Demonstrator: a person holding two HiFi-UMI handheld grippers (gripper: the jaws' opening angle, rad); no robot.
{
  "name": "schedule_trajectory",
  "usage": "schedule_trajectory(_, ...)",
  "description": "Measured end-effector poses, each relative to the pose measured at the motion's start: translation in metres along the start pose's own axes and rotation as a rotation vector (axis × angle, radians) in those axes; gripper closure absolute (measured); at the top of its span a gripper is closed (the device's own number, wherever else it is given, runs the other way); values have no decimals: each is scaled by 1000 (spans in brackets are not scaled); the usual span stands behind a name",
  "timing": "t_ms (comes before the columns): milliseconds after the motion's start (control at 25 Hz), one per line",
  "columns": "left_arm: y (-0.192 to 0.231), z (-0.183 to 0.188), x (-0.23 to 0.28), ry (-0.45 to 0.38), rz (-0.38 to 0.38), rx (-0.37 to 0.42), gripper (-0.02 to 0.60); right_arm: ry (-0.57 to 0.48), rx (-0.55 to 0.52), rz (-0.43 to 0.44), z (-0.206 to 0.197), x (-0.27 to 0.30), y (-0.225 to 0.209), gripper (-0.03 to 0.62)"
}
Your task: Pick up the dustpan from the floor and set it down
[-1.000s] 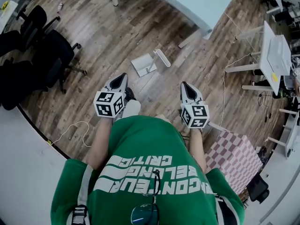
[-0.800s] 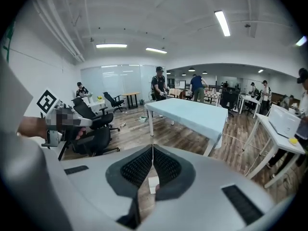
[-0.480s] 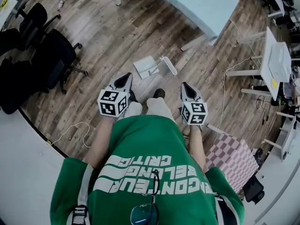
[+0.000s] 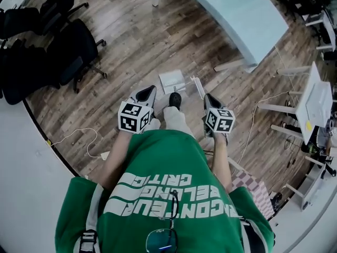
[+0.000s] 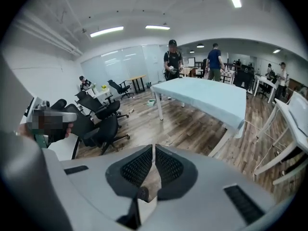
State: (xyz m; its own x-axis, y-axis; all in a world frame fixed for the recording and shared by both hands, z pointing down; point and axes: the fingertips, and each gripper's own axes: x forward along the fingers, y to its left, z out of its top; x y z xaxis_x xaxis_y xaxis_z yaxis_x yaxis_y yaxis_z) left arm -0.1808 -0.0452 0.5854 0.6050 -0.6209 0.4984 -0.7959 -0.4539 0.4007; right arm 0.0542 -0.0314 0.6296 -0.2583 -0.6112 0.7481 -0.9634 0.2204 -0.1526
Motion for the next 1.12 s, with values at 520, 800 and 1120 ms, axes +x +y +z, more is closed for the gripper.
schedule_trajectory(520, 0, 15, 33, 28, 61, -12, 588, 199, -197, 77, -10, 88, -15, 585)
schedule_trajectory(800, -1, 12, 42, 49, 96, -22, 588, 292, -204, 105, -29, 134, -22, 378)
schedule_trajectory(1120, 10, 13, 45, 57, 147, -47, 588, 491, -231, 95, -51, 185, -32, 370)
